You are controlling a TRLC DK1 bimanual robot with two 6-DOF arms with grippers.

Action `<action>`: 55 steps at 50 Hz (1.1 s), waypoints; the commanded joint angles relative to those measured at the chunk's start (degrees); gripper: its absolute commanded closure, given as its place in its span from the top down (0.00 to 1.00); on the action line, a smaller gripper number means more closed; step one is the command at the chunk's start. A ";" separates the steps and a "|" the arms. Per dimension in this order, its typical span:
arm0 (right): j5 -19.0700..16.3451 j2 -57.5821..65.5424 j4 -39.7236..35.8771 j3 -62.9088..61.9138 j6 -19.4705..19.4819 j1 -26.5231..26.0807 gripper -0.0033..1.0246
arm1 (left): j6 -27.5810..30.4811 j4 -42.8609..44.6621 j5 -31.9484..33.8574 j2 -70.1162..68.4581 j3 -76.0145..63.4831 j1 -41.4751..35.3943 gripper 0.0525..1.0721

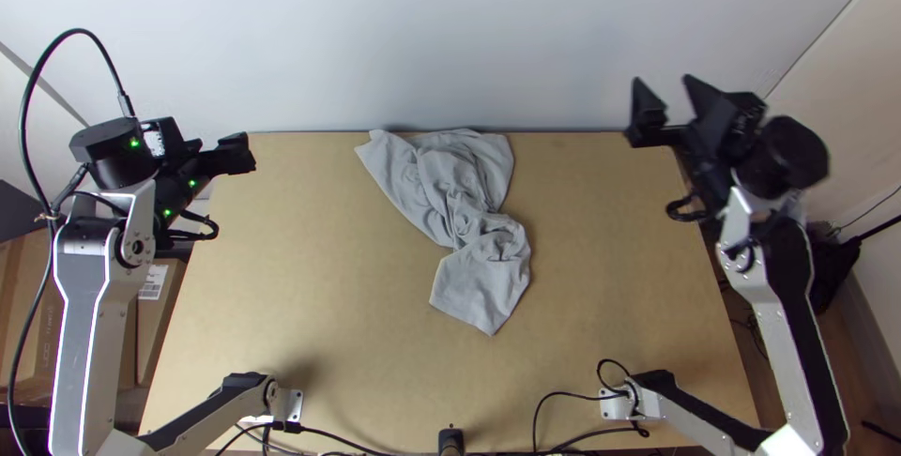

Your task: Fold the t-shirt

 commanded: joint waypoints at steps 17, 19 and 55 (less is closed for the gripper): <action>3.35 21.40 -9.90 9.99 9.53 11.86 0.95 | -2.97 -13.14 5.28 3.10 10.36 5.73 0.95; 3.27 25.09 -13.41 13.16 10.67 12.30 0.95 | -2.97 -15.07 5.28 3.80 11.50 5.73 0.95; -3.94 65.26 -38.20 46.12 21.92 15.20 0.87 | -7.19 -18.67 6.33 3.18 9.39 10.47 0.95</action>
